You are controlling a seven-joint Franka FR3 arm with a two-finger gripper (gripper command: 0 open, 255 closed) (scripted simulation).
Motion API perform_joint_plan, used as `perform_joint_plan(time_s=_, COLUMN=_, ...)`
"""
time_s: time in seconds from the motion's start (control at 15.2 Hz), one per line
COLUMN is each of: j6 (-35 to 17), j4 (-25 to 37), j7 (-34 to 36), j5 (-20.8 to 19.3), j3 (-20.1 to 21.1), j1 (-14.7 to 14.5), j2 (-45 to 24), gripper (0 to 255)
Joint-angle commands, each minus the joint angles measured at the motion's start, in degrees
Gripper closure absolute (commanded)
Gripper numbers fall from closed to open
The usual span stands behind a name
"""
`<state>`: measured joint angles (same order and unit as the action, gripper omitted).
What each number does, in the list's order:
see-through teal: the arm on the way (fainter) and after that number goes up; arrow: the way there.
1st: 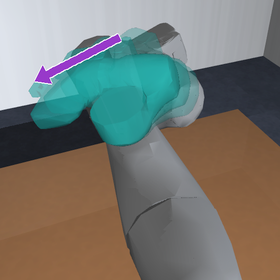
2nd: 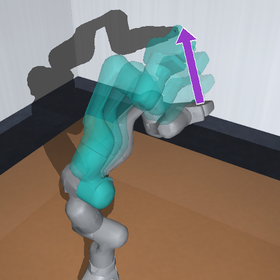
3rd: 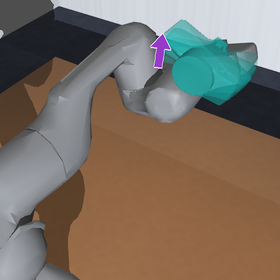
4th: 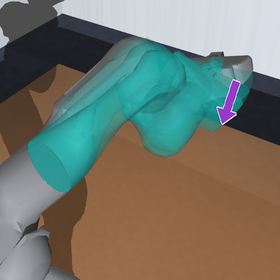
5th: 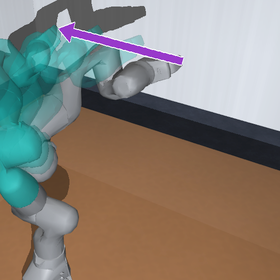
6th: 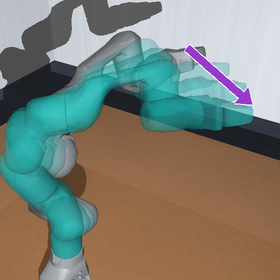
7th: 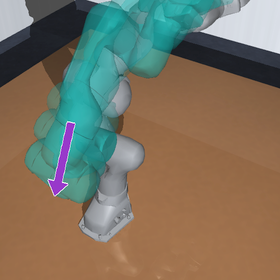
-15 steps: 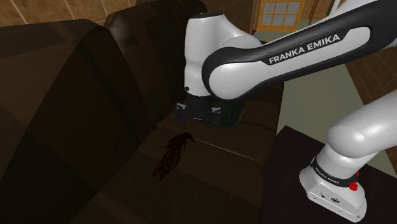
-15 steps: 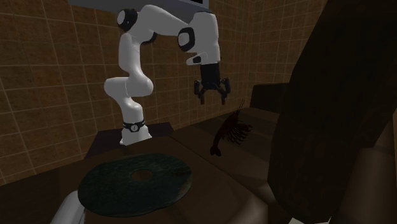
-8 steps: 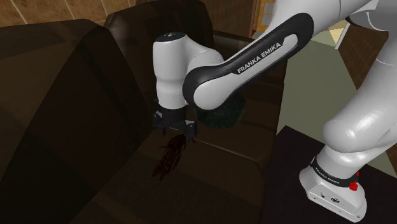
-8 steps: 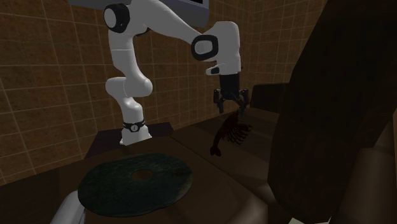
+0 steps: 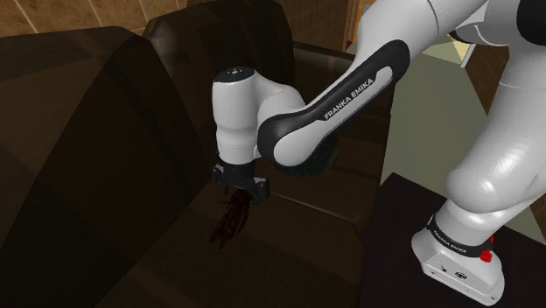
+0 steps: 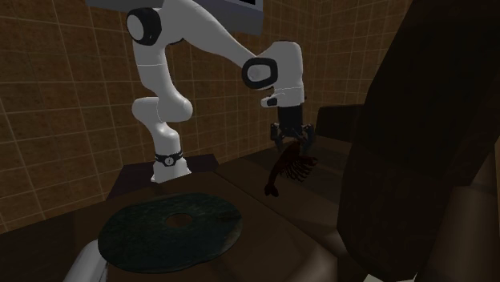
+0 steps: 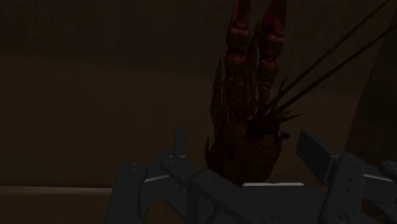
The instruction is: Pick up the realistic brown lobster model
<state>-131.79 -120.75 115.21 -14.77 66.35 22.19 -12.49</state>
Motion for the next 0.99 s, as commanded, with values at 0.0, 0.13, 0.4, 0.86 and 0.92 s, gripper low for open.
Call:
perform_joint_plan(time_s=0.0, j6=-0.19, j4=-0.08, j7=0.18, j5=-0.28, j3=-0.18, j1=-0.18, j2=-0.21, gripper=255)
perform_joint_plan(time_s=0.13, j6=-0.20, j4=-0.11, j7=0.17, j5=-0.24, j3=-0.15, j1=-0.15, j2=-0.17, gripper=255)
perform_joint_plan(time_s=0.4, j6=-0.16, j4=-0.11, j7=0.08, j5=-0.13, j3=-0.08, j1=-0.06, j2=-0.08, gripper=255)
perform_joint_plan(time_s=0.86, j6=2.14, j4=1.24, j7=-1.97, j5=2.93, j3=1.85, j1=1.88, j2=2.23, gripper=255)
perform_joint_plan(time_s=0.92, j6=2.75, j4=1.60, j7=-2.56, j5=3.80, j3=2.34, j1=2.42, j2=2.90, gripper=255)
